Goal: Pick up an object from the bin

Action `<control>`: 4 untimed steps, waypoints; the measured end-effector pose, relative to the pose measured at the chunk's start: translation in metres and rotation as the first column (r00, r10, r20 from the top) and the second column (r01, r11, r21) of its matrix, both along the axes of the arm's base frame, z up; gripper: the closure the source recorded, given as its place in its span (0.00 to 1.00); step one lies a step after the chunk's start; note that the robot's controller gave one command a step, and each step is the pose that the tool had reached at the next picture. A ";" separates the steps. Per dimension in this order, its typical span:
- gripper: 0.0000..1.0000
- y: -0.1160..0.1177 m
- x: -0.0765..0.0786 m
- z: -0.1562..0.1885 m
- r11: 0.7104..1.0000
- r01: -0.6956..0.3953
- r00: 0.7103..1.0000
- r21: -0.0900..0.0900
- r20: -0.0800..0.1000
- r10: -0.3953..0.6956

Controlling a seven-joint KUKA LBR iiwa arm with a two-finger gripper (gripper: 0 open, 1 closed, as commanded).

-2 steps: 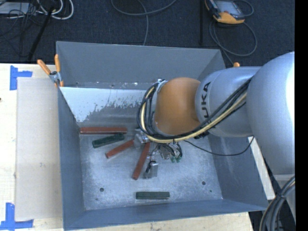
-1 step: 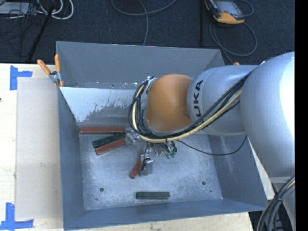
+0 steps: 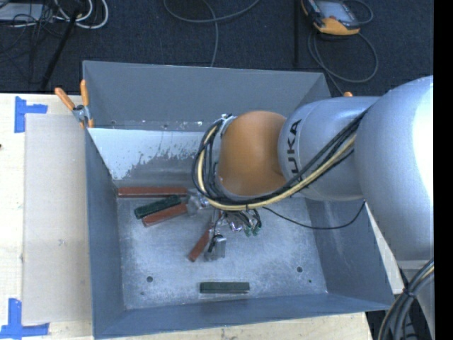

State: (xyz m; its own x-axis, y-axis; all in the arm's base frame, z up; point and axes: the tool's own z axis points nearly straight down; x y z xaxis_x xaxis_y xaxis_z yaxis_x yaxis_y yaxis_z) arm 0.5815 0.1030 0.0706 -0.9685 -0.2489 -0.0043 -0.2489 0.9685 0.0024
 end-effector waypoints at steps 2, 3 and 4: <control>1.00 -0.014 0.002 0.000 0.999 -0.032 0.999 -0.002 -0.003 0.032; 1.00 -0.014 0.000 0.004 0.999 -0.032 0.999 -0.003 -0.008 0.032; 1.00 -0.014 -0.002 0.025 1.000 -0.031 0.999 -0.004 -0.015 0.031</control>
Offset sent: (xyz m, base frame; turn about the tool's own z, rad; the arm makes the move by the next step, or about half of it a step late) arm 0.0000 0.0000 0.0000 0.0000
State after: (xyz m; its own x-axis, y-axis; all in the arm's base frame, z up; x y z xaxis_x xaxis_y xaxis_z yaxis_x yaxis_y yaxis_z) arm 0.5795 0.0889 0.0953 -0.9602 -0.2790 0.0116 -0.2790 0.9603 0.0024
